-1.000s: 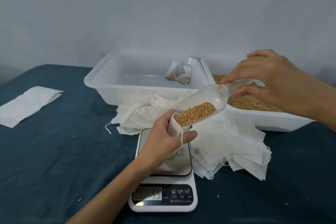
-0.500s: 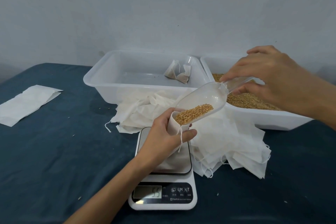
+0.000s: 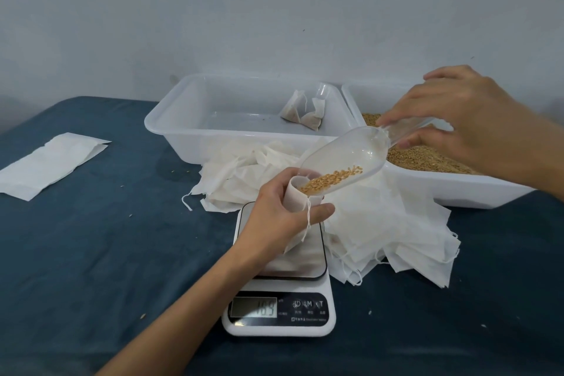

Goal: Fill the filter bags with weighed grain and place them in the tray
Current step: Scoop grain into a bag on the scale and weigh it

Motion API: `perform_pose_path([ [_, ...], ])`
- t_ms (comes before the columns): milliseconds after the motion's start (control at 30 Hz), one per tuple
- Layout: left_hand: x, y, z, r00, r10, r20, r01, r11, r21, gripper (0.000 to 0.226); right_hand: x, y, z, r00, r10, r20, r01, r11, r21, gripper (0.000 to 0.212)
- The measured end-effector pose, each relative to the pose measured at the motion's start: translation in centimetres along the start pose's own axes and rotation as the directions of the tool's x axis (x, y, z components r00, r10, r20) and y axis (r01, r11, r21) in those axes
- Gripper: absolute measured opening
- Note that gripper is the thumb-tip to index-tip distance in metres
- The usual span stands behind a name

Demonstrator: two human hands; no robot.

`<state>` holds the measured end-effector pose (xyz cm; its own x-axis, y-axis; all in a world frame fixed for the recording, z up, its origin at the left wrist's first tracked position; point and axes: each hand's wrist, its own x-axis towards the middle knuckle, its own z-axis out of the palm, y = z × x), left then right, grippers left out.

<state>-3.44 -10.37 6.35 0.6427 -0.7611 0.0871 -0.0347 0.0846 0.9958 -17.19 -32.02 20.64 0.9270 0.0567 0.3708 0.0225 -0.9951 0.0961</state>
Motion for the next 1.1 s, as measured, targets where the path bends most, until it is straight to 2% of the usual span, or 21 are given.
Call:
perform_pose_path([
  [167, 0.1, 0.16, -0.04, 1.0, -0.008, -0.015, 0.008, 1.0, 0.0, 0.051, -0.06, -0.08, 0.07, 1.0, 0.018, 0.011, -0.018, 1.0, 0.001, 0.032],
  [667, 0.15, 0.02, -0.23, 1.0, -0.017, -0.019, 0.017, 1.0, -0.015, 0.049, 0.01, -0.36, -0.01, 1.0, 0.014, -0.006, -0.014, 1.0, -0.001, 0.033],
  [1100, 0.09, 0.12, -0.2, 1.0, -0.009, -0.006, 0.009, 1.0, -0.015, 0.049, -0.07, -0.93, -0.21, 0.998, -0.051, -0.047, 0.048, 0.996, -0.071, 0.034],
])
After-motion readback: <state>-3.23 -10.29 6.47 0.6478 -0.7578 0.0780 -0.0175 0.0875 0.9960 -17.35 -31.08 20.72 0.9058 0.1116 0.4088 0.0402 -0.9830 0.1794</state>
